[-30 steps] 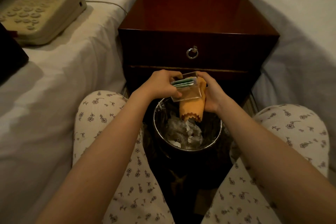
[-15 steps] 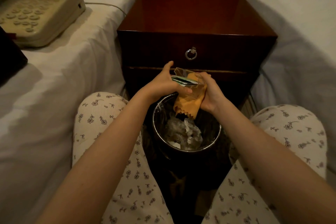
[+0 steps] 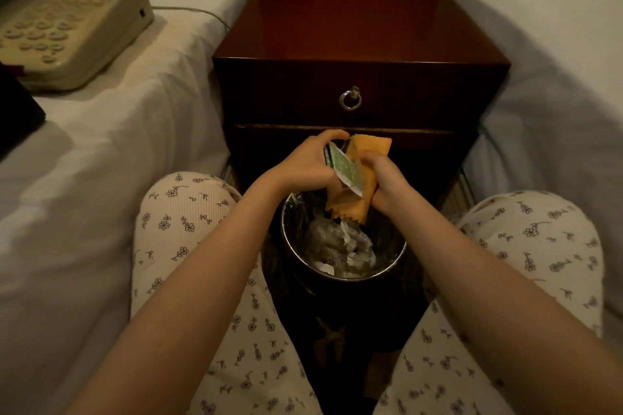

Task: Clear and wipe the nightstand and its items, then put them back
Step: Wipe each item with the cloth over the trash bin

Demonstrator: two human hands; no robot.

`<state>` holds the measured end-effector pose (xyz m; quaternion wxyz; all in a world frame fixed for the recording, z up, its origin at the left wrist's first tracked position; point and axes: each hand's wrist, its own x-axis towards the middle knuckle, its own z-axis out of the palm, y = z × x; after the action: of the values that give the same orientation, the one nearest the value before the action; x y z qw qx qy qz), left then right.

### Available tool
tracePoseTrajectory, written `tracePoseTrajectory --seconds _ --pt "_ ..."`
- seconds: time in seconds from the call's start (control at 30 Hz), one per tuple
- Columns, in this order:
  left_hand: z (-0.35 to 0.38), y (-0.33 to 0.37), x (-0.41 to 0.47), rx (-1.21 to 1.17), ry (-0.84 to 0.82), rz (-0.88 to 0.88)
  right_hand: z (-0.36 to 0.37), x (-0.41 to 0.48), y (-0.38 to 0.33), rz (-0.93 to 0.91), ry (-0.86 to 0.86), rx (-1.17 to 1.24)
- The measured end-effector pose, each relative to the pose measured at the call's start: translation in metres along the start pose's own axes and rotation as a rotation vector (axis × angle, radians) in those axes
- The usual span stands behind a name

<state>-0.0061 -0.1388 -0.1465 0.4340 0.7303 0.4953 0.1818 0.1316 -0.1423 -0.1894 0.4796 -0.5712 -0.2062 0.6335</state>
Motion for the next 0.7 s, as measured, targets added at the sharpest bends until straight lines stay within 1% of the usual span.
tracePoseTrajectory --seconds 0.07,0.13,0.2,0.27,0.37,0.43,0.53,0.6,0.7 --pt "0.0 0.0 -0.002 0.014 -0.055 0.03 0.0 -0.001 0.002 0.007 -0.025 0.03" --pt "0.0 0.001 -0.004 0.005 -0.099 0.038 0.0 -0.004 0.003 0.025 -0.096 0.092" --pt "-0.001 0.003 -0.007 -0.028 -0.126 0.022 0.001 -0.008 0.003 0.042 -0.141 0.142" --pt "-0.002 0.004 -0.009 -0.067 -0.141 -0.008 0.001 -0.01 0.003 0.039 -0.148 0.159" --pt "-0.002 0.002 -0.006 -0.13 -0.108 -0.05 0.0 -0.009 0.002 0.025 -0.11 0.197" --pt "-0.001 0.0 -0.002 -0.107 -0.064 -0.092 0.0 -0.011 0.001 0.008 -0.092 0.22" --pt "0.001 -0.002 0.0 -0.063 -0.101 -0.156 -0.002 -0.01 0.001 0.005 -0.078 0.205" --pt "0.001 -0.003 0.001 -0.118 -0.128 -0.199 -0.001 -0.011 0.002 0.011 -0.053 0.178" --pt "-0.001 -0.001 0.0 -0.204 -0.143 -0.212 0.0 -0.009 0.002 0.001 0.069 0.085"
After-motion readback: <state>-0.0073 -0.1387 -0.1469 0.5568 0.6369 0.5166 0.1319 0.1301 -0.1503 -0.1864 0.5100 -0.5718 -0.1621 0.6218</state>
